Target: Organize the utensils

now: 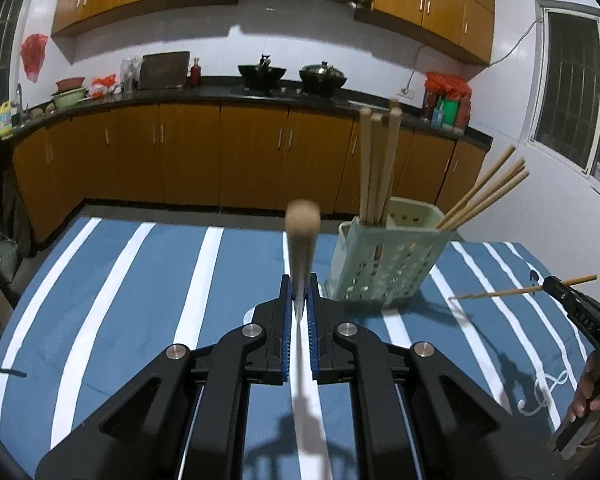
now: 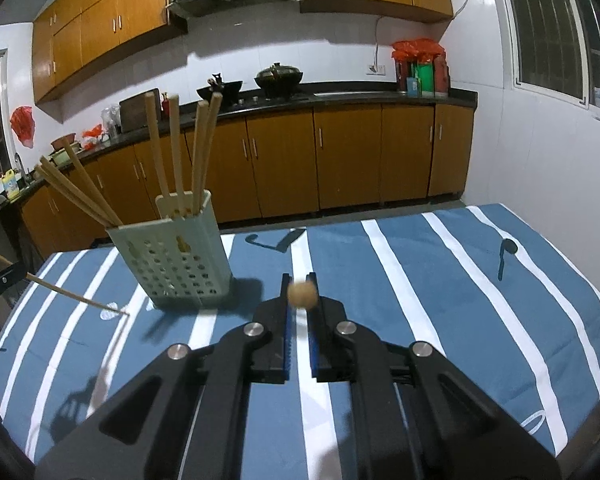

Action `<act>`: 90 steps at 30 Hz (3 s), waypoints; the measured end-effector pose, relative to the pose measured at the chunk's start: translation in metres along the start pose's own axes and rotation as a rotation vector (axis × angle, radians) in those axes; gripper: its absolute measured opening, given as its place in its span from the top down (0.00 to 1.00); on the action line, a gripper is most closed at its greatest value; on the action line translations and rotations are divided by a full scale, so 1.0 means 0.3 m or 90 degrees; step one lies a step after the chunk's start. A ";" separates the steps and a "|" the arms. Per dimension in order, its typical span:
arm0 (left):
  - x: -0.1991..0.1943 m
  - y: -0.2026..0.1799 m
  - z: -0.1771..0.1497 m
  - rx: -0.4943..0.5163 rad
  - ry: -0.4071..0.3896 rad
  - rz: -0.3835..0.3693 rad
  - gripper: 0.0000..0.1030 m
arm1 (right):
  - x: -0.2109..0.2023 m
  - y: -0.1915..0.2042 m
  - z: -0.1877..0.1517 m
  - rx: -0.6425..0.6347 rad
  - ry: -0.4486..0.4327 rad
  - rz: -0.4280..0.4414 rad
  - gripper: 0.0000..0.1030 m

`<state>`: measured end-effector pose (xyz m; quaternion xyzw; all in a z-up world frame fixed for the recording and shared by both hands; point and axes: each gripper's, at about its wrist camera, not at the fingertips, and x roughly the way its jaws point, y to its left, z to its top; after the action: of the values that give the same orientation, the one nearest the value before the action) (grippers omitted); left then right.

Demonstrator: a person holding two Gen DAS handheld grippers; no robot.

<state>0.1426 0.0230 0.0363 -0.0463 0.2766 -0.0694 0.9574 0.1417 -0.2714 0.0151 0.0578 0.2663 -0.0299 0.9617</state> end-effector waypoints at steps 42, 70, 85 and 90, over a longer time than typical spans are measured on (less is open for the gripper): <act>0.056 -0.210 0.277 0.020 -0.168 -0.077 0.93 | 0.010 0.308 0.393 -0.046 -0.130 0.147 0.92; -0.320 -0.081 0.005 0.063 -0.236 0.020 0.02 | -0.333 0.178 0.096 -0.046 -0.191 0.070 0.04; -0.303 -0.097 -0.237 0.093 -0.174 0.074 0.02 | -0.334 0.210 -0.212 -0.101 -0.148 -0.002 0.04; -0.279 -0.089 -0.294 0.084 -0.142 0.075 0.02 | -0.314 0.203 -0.262 -0.093 -0.120 0.000 0.04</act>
<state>0.0223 0.0054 0.0092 0.0256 0.1654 -0.0253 0.9856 0.0265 -0.1984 0.0025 -0.0159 0.1758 -0.0157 0.9842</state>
